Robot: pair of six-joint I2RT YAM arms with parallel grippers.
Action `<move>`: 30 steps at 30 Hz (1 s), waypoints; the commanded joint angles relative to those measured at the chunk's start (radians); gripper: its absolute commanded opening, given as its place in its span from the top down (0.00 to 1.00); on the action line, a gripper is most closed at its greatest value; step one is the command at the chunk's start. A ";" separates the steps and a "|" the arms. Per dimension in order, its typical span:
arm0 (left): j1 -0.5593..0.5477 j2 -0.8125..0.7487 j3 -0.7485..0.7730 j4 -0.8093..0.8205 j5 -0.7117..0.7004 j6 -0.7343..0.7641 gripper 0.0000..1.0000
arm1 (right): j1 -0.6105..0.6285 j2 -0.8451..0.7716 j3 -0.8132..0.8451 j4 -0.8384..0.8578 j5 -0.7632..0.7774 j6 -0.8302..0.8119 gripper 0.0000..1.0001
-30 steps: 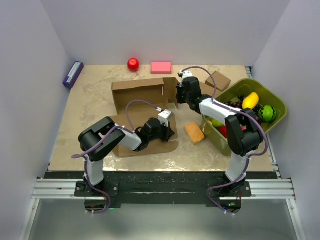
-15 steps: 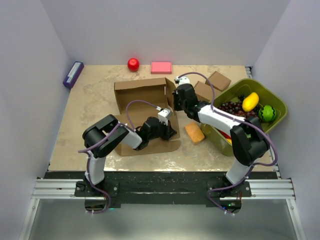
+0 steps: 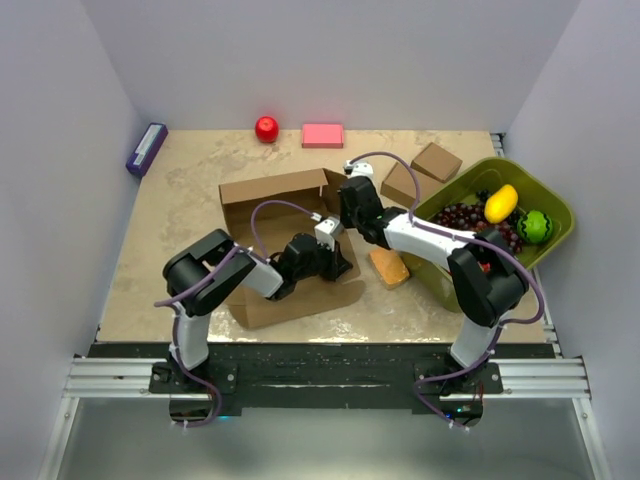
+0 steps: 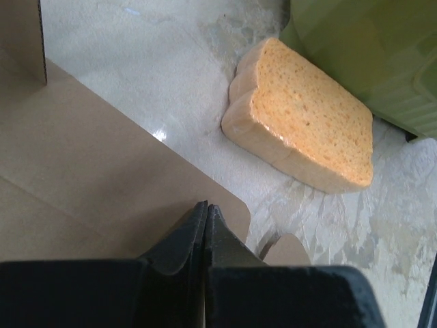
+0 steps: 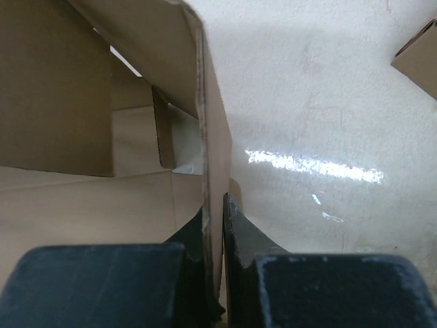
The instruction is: Fold the paper box
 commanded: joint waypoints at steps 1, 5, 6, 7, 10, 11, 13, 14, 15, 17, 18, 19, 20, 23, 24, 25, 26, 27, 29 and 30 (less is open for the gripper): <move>0.005 -0.090 -0.042 -0.195 -0.002 0.013 0.90 | 0.012 -0.003 -0.004 -0.019 0.032 0.035 0.96; 0.005 -0.187 -0.043 -0.261 0.000 0.015 0.67 | 0.014 -0.014 -0.002 -0.019 0.035 0.020 0.95; 0.005 -0.228 -0.045 -0.296 -0.008 0.021 0.64 | 0.014 -0.014 -0.004 -0.017 0.033 0.018 0.95; 0.005 -0.250 -0.047 -0.313 -0.016 0.029 0.61 | 0.014 -0.011 -0.004 -0.016 0.033 0.017 0.95; 0.005 -0.340 -0.060 -0.368 -0.045 0.044 0.50 | 0.014 -0.003 -0.005 -0.005 0.020 0.015 0.95; 0.006 -0.362 -0.059 -0.386 -0.051 0.050 0.46 | 0.014 0.001 -0.005 -0.003 0.020 0.015 0.95; 0.005 -0.429 -0.045 -0.455 -0.060 0.070 0.42 | 0.014 0.004 -0.005 0.001 0.012 0.020 0.95; 0.005 -0.477 -0.037 -0.484 -0.065 0.078 0.39 | 0.012 0.004 -0.007 0.004 0.009 0.020 0.95; 0.006 -0.501 -0.024 -0.547 -0.071 0.095 0.37 | 0.012 0.003 -0.007 0.006 0.007 0.018 0.95; 0.022 -0.586 -0.002 -0.615 -0.082 0.116 0.35 | 0.012 0.000 -0.008 0.006 0.007 0.017 0.95; 0.025 -0.615 0.006 -0.680 -0.104 0.131 0.34 | 0.014 -0.003 -0.011 0.007 0.007 0.016 0.95; 0.035 -0.646 0.013 -0.711 -0.115 0.136 0.32 | 0.014 -0.005 -0.013 0.009 0.009 0.016 0.95; 0.066 -0.704 0.047 -0.744 -0.118 0.142 0.32 | 0.014 -0.007 -0.019 0.012 0.007 0.015 0.95; 0.149 -0.794 0.152 -0.878 -0.105 0.205 0.28 | 0.014 -0.014 -0.024 0.017 0.007 0.012 0.94; 0.164 -0.802 0.189 -0.940 -0.109 0.276 0.27 | 0.012 -0.016 -0.025 0.015 0.006 0.010 0.94; 0.175 -0.804 0.232 -0.981 -0.126 0.318 0.25 | 0.014 -0.014 -0.025 0.018 0.006 0.010 0.94; 0.186 -0.781 0.327 -1.024 -0.155 0.358 0.25 | 0.012 -0.016 -0.027 0.017 0.004 0.009 0.94; 0.192 -0.763 0.367 -1.095 -0.231 0.425 0.25 | 0.014 -0.017 -0.030 0.021 0.004 0.010 0.94; 0.195 -0.708 0.456 -1.144 -0.337 0.464 0.25 | 0.012 -0.020 -0.034 0.024 0.001 0.015 0.94; 0.197 -0.691 0.472 -1.143 -0.350 0.475 0.25 | 0.012 -0.020 -0.034 0.024 -0.002 0.018 0.94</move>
